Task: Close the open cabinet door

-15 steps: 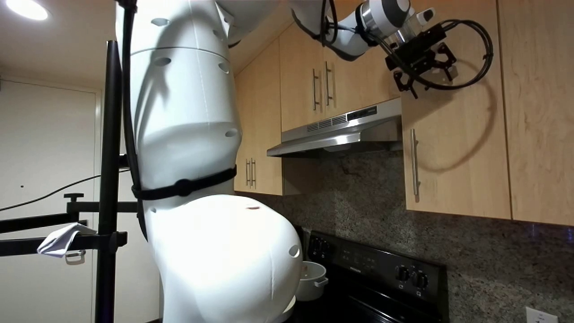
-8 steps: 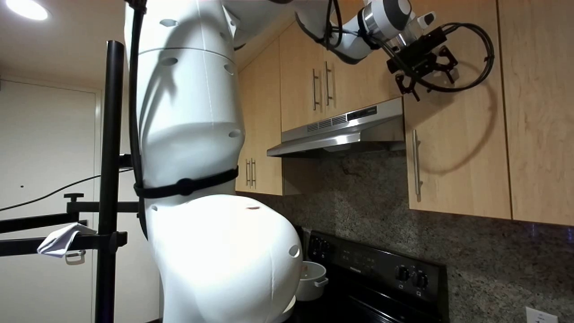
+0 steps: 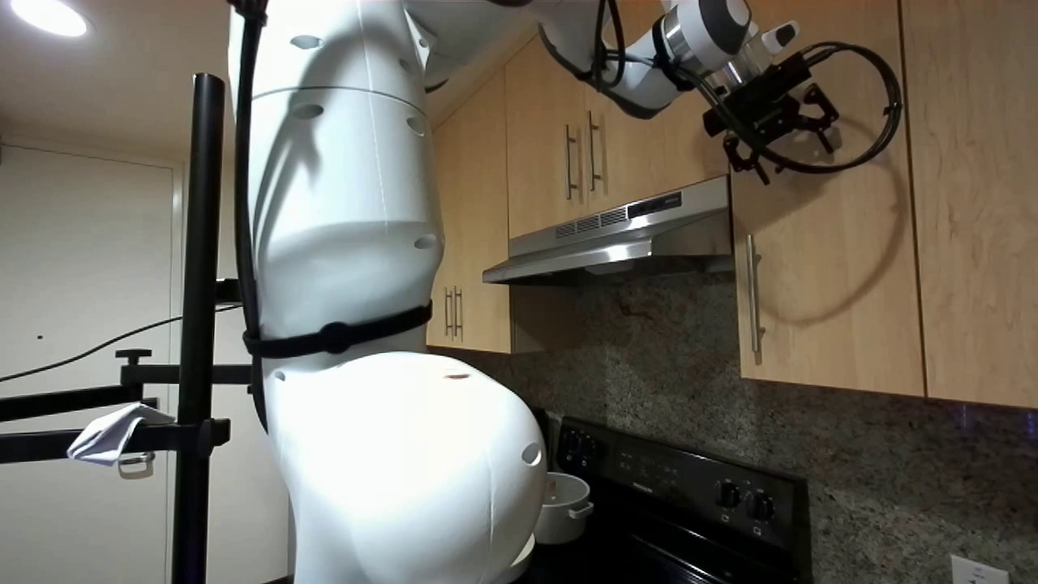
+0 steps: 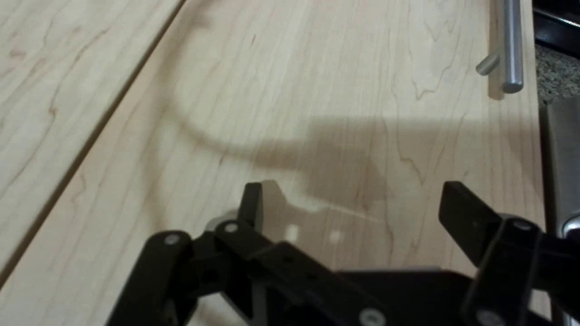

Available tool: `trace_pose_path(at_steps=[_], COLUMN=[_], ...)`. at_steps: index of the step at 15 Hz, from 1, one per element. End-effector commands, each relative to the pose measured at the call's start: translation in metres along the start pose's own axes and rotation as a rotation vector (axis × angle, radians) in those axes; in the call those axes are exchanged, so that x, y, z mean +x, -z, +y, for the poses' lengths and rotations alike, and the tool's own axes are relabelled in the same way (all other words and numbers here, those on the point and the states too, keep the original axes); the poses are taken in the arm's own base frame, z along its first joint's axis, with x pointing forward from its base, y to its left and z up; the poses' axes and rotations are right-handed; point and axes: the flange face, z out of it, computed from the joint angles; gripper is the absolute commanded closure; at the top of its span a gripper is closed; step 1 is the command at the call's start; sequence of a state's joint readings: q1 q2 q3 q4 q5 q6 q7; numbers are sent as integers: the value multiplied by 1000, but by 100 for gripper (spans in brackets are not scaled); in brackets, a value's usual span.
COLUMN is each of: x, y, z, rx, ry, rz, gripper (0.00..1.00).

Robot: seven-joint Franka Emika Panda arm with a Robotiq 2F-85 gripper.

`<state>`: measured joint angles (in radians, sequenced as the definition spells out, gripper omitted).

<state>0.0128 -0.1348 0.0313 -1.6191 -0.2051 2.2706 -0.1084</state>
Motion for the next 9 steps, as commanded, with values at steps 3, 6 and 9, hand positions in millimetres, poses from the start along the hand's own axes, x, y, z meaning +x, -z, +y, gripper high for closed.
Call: trace_pose_path(at_steps=[3,6,9], x=[-27,-46,-67], y=[-6,-11,-14], z=[6,9,11], rx=[-34,-30,-30], ry=[-108,-154,-180], rz=[-76,-104,-138], gripper=[0,0,0])
